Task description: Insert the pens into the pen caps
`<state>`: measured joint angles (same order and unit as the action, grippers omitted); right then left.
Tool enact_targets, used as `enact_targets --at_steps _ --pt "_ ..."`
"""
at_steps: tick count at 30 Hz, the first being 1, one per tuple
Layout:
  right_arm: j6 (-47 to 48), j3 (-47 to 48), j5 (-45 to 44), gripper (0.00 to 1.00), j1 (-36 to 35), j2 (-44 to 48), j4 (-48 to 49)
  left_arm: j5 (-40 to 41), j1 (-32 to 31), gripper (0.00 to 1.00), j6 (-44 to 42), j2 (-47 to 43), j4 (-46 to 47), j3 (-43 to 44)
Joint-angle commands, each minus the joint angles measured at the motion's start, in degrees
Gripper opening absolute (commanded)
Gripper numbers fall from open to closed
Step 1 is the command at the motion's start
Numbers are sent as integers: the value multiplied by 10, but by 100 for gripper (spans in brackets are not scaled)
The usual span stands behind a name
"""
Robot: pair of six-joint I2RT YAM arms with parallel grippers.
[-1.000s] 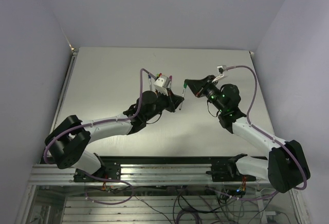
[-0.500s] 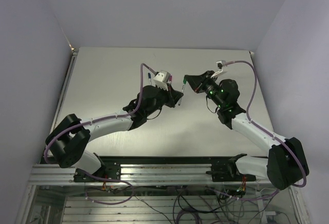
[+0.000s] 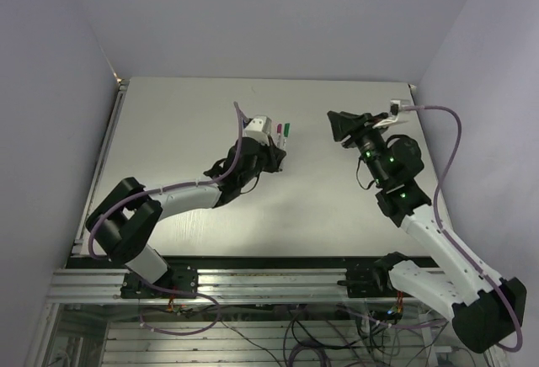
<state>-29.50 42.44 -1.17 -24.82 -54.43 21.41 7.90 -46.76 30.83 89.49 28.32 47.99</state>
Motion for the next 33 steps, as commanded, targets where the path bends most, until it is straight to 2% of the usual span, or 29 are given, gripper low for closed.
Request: enact_targets --at_steps 1,6,11,15,26,33 --pt "27 -27 -94 43 0 33 -54 25 40 7 -1 16 -8 23" --pt "5 -46 -124 42 1 26 -105 27 89 7 -10 66 -68 86" --pt "-4 -51 -115 41 1 0 -125 40 123 7 -21 138 -147 164" --pt "-5 -48 -99 41 2 -22 -126 42 139 7 -31 192 -175 211" --pt "-4 -51 -90 40 3 -41 -125 66 161 7 -44 302 -266 333" --pt "-11 -58 -85 40 3 -42 -124 108 163 7 -55 319 -307 371"
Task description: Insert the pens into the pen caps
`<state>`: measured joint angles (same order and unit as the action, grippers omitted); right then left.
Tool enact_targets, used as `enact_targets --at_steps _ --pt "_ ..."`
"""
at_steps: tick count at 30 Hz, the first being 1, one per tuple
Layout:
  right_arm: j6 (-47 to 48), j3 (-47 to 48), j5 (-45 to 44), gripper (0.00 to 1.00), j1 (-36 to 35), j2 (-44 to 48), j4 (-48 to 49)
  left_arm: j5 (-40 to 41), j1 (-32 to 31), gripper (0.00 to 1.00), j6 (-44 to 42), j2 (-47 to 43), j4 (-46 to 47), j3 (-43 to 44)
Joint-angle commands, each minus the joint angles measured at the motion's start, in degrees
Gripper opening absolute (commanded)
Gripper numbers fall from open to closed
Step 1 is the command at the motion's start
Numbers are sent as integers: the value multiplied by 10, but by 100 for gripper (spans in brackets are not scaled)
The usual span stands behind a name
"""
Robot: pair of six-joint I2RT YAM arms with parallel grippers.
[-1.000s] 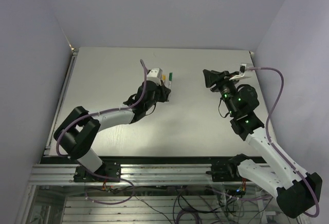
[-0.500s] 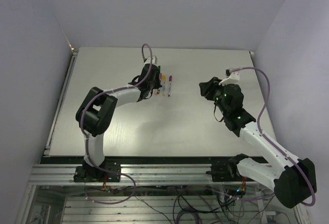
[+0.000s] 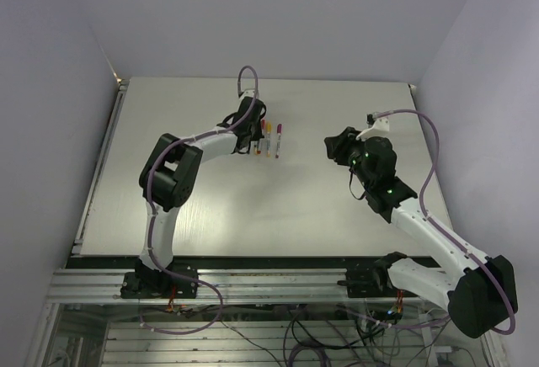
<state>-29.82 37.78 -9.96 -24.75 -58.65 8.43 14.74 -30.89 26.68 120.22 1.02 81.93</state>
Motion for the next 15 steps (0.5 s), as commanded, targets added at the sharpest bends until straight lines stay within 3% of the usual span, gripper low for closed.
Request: enact_targets --at_steps 1,15 --pt "-9 -13 4 40 2 -1 6 48 4 7 -15 15 -44 37" --pt "-23 -29 19 40 2 8 6 64 6 7 -6 48 -94 70"
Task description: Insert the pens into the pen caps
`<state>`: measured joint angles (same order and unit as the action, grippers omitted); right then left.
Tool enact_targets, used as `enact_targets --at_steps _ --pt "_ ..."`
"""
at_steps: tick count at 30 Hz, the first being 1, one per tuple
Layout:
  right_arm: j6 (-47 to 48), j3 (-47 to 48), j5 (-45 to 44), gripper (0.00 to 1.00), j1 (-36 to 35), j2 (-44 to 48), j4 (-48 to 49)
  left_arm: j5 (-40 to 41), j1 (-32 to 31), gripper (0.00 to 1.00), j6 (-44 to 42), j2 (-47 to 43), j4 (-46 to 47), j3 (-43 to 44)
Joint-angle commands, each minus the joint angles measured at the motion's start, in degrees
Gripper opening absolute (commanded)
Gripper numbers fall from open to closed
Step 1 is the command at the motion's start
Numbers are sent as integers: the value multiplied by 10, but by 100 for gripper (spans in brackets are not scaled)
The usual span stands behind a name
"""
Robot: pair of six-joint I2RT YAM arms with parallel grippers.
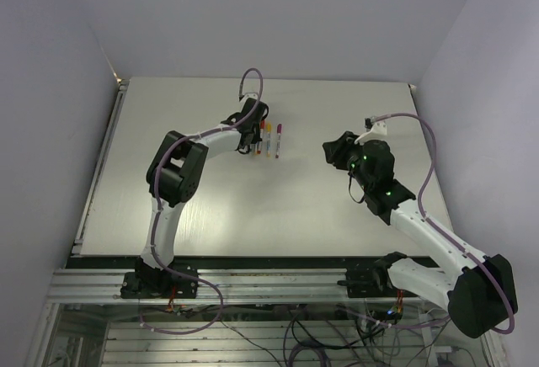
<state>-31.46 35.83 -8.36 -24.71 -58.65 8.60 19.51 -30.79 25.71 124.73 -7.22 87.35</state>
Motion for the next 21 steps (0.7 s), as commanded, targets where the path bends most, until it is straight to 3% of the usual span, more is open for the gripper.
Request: enact_targets --at_steps 1,7,21 --pt "-7 -11 2 40 2 10 5 16 5 8 6 2 -9 14" --pt "-8 -11 4 39 2 12 9 6 5 21 18 -10 0 3" --pt "-12 -15 14 38 2 16 17 -8 4 29 30 -41 17 -13"
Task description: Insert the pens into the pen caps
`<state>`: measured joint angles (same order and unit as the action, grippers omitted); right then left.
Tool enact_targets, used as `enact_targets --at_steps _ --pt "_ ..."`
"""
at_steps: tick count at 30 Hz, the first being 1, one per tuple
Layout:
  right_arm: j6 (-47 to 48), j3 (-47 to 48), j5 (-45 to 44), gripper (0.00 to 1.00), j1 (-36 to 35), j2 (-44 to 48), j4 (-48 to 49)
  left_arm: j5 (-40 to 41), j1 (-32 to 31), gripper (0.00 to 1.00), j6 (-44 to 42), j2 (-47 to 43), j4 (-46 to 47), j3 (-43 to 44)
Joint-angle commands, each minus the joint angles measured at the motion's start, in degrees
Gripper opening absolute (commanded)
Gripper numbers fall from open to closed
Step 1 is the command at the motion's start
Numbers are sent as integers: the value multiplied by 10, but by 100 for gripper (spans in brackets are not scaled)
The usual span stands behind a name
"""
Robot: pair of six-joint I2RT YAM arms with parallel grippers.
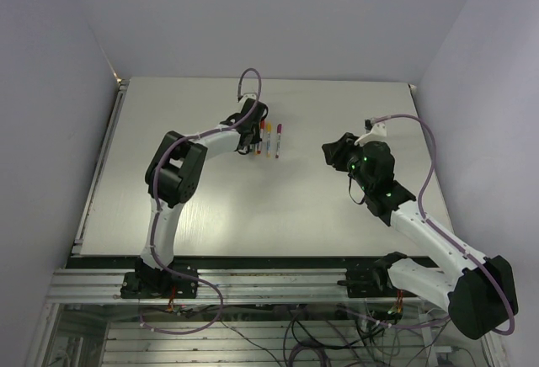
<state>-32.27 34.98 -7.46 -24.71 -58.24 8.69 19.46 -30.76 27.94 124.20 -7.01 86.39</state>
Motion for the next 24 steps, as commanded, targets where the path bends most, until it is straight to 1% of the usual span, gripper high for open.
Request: enact_targets --at_steps 1,8,11,17,19,22,24 --pt "-5 -7 7 38 2 12 17 -10 4 29 9 -38 16 -5" --pt "-2 -2 9 37 2 10 18 -20 3 29 19 -83 38 -28" --pt "3 1 -4 37 2 11 14 -20 3 29 23 -109 45 -41" --pt "-3 4 -17 35 17 18 -4 -9 3 28 21 -172 60 -90" --pt "-19 -2 7 35 45 23 -13 6 3 27 17 -197 60 -112" --pt "-53 -22 60 35 123 36 -23 38 3 27 6 -243 67 -157" --pt "-74 -37 73 35 173 45 -35 65 4 27 -2 -279 69 -181"
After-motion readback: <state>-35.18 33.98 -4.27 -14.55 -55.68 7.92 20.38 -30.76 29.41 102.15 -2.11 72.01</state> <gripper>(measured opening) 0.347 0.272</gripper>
